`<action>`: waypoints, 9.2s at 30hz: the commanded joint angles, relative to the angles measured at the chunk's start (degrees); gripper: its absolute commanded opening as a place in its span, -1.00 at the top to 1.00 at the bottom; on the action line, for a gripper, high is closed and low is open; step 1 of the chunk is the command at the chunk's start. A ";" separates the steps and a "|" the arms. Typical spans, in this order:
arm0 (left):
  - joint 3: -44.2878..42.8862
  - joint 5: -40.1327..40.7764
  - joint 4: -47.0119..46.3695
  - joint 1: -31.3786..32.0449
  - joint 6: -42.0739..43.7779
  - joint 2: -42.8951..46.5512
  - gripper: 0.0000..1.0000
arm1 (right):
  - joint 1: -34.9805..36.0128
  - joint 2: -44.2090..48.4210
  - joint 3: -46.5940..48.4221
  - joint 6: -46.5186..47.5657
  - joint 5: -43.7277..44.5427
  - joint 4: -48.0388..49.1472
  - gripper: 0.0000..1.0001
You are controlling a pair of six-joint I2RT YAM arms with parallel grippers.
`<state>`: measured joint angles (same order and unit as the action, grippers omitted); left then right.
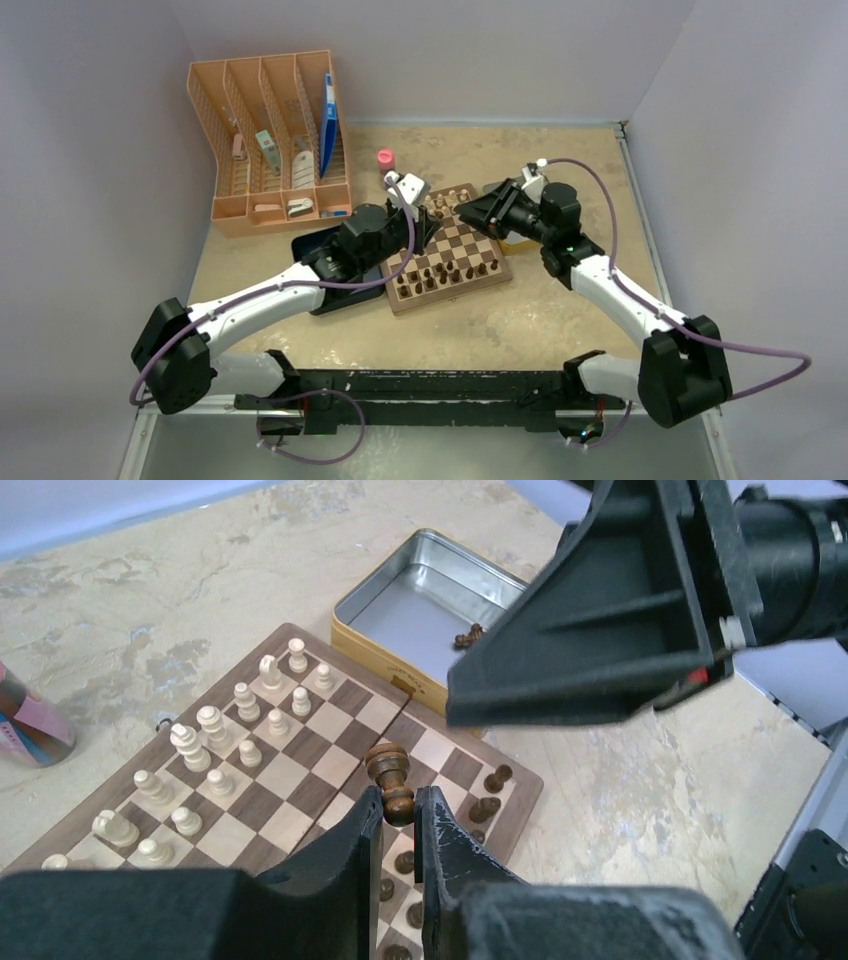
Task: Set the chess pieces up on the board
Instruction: Place the chess piece on the chessboard, then pick up the chess piece from the storage box.
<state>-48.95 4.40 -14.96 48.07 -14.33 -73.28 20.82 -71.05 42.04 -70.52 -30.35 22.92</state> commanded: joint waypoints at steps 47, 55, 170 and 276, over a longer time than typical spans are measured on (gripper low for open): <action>-63.61 -17.19 65.21 -0.11 11.42 -50.43 1.00 | -4.82 39.38 10.34 36.24 40.35 -28.72 0.07; -66.24 -16.84 68.46 -0.07 11.95 -53.28 0.96 | -4.82 39.49 10.29 35.98 40.19 -28.27 0.07; 3.23 -0.02 46.47 -11.79 -10.18 29.83 -0.54 | -4.90 -6.53 8.35 32.78 39.47 -16.11 0.11; -3.03 -8.83 59.14 -11.75 -22.36 29.27 -0.48 | -9.11 -41.49 38.04 106.29 39.03 -48.11 0.42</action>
<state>-51.83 -4.71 46.72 36.16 -36.84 -44.77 12.25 -114.10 79.83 34.41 8.34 -23.94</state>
